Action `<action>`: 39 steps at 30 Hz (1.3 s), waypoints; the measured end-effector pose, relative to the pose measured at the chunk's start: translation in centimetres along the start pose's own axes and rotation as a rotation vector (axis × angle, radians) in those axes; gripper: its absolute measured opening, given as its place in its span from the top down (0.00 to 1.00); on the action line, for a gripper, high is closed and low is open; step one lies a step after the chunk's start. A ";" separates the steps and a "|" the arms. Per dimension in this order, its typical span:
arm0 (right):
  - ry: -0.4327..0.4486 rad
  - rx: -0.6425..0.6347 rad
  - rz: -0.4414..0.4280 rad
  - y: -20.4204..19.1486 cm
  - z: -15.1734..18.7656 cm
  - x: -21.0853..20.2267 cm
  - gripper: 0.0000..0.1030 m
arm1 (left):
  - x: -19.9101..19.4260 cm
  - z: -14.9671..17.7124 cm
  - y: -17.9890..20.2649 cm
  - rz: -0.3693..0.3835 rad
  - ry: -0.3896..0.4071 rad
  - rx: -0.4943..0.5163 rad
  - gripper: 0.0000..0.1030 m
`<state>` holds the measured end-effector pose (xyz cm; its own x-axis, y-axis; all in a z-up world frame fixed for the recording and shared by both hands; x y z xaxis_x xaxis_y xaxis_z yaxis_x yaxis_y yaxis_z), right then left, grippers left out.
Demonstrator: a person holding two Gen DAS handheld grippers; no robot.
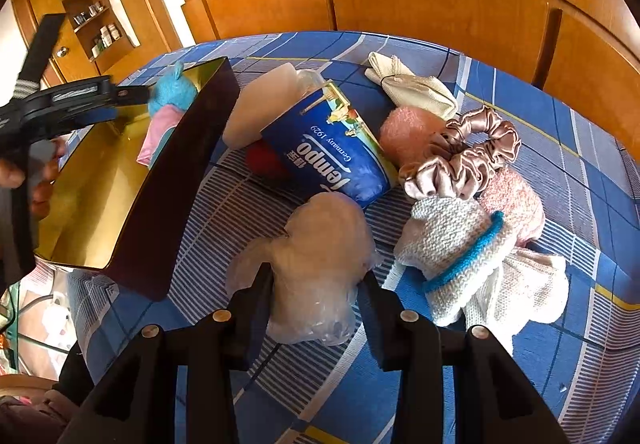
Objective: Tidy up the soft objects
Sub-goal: 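Carry the bear into the gold tray and open left gripper while right grasps clear plastic bag, then carry the clear plastic bag into the tray and open the right gripper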
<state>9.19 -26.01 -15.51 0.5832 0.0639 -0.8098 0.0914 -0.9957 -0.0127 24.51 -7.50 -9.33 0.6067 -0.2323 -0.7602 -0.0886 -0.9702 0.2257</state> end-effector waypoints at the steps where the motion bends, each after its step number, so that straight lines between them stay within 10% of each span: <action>1: 0.001 -0.001 0.003 0.0 0.0 0.0 0.61 | -1.0 0.5 -0.3 -0.008 0.014 -0.007 0.21; 25: 0.064 -0.056 0.031 -1.9 -1.0 -2.2 0.63 | -8.9 7.9 -3.6 -0.051 0.084 -0.010 0.17; 39: 0.136 -0.265 -0.162 -12.3 -7.0 -4.1 0.63 | -9.8 7.7 -7.3 -0.063 0.093 -0.097 0.17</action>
<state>11.31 -13.57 -7.97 0.6448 0.2456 -0.7238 0.3876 -0.9213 0.0326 13.12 1.32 -8.25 0.6794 -0.1594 -0.7162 0.0262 -0.9702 0.2408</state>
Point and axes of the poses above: each gripper's, at about its wrist camera, not at the fingertips, and x roughly the way its jaws point, y to its right, z to its underside, the point moved 8 cm from there along x, roughly the way its jaws point, and after that the axes turned 11 degrees about -x, right-handed, at the moved point
